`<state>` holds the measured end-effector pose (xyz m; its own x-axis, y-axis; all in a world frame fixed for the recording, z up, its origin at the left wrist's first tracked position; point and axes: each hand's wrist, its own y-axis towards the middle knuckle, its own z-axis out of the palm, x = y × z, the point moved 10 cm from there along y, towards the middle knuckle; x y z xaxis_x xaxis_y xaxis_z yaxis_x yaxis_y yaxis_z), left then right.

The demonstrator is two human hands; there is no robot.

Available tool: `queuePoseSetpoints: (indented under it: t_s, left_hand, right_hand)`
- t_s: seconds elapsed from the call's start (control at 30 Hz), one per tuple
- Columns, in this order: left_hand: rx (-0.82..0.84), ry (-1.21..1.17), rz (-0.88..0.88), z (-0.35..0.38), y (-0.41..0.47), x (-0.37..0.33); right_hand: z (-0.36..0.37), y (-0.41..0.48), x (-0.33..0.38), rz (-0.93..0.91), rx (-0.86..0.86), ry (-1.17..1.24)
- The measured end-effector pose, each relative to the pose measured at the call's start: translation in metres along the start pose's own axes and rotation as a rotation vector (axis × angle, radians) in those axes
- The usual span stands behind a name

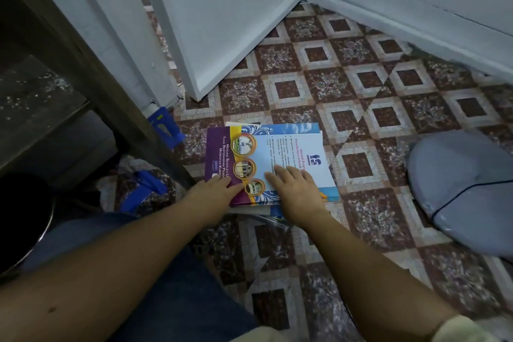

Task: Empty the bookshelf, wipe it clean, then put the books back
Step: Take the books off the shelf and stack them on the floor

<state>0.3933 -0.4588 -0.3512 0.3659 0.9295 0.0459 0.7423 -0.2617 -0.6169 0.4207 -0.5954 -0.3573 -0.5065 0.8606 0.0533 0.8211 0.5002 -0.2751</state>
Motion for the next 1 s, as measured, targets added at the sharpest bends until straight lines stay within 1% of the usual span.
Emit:
queuePoseSetpoints:
  t_s: [0.13,0.2,0.33,0.4,0.43,0.53,0.67,0.77,0.9,1.0]
  left_hand:
    - [0.075,-0.023,-0.002,0.006,-0.008,0.004]
    - [0.074,-0.055,-0.022,0.004,-0.015,0.007]
    - [0.011,-0.217,-0.085,-0.01,-0.035,0.019]
    - [-0.053,-0.325,-0.109,-0.018,-0.051,0.029]
    - [-0.096,-0.385,-0.124,-0.022,-0.061,0.037]
    - [-0.199,-0.481,-0.186,-0.031,-0.091,0.061]
    - [-0.354,-0.478,-0.33,-0.045,-0.15,0.11]
    - [-0.493,-0.555,-0.439,-0.051,-0.202,0.145]
    - [-0.648,-0.585,-0.626,-0.041,-0.292,0.195]
    - [-0.755,-0.602,-0.785,-0.02,-0.366,0.229]
  right_hand:
    - [-0.001,0.0,0.001,-0.007,0.084,0.028]
    - [-0.002,-0.002,0.002,0.01,0.106,0.032]
    - [-0.003,-0.006,0.007,0.041,0.197,0.025]
    - [-0.012,-0.006,0.013,0.051,0.233,-0.001]
    - [-0.021,-0.004,0.018,0.049,0.225,-0.027]
    - [-0.055,0.006,0.04,0.027,0.141,-0.07]
    - [-0.123,0.017,0.103,-0.076,-0.002,-0.086]
    - [-0.175,0.014,0.16,-0.175,-0.122,-0.065]
    - [-0.243,-0.004,0.266,-0.409,-0.303,-0.098]
    - [-0.276,-0.015,0.342,-0.531,-0.374,-0.089]
